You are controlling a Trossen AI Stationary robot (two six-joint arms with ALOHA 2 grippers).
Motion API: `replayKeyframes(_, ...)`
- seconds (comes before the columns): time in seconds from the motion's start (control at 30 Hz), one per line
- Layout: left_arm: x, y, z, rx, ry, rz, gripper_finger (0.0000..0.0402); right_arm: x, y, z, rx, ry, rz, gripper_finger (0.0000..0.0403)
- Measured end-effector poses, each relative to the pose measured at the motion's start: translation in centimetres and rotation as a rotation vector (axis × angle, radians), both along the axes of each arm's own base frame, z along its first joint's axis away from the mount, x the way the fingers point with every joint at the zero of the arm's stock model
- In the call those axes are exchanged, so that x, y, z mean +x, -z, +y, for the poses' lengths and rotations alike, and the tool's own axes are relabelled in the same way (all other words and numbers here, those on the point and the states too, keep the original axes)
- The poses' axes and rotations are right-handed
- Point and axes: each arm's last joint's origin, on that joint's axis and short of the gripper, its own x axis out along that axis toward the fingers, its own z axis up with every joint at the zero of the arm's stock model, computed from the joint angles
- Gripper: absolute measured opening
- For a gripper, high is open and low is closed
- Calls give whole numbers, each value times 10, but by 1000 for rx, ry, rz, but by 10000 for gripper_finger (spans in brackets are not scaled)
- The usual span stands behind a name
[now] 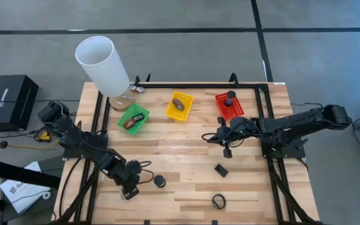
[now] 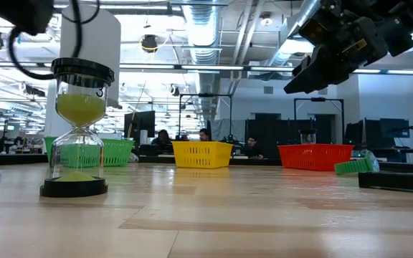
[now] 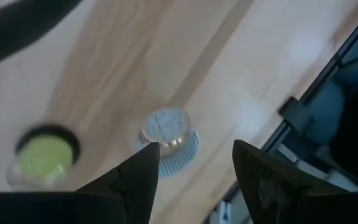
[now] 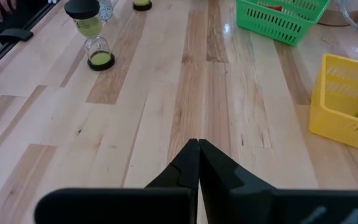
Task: Pick & Place Office items
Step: Put the white watch into the yellow bin
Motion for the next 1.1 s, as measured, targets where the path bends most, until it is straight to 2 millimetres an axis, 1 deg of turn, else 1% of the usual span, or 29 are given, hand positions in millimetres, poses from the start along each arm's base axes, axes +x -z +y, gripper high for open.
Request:
replayKeyframes(0.23, -4, 5, -6, -46, 5, 46, 195, 0, 0, 0, -22, -13, -3, 0)
replayKeyframes(0.33, -10, 16, -8, -17, 33, 77, 195, 0, 0, 0, -26, -15, -5, 0)
replayKeyframes(0.47, -17, 31, -14, 28, 124, 103, 195, 0, 0, 0, -26, -15, -7, 0)
replayKeyframes(0.6, -19, 41, -21, 62, 216, 124, 194, 1, -1, 0, -26, -15, -13, 0)
replayKeyframes(0.7, -20, 45, -24, 86, 243, 127, 194, 1, -1, 0, -26, -15, -19, 0)
replayKeyframes(0.87, -20, 42, -22, 114, 240, 81, 194, 1, -2, 0, -26, -15, -23, 0)
replayKeyframes(1.0, -23, 33, -16, 120, 244, 36, 195, 1, -2, 0, -26, -15, -25, 0)
replayKeyframes(1.1, -26, 22, -11, 97, 194, 14, 195, 1, -2, 0, -26, -15, -26, 0)
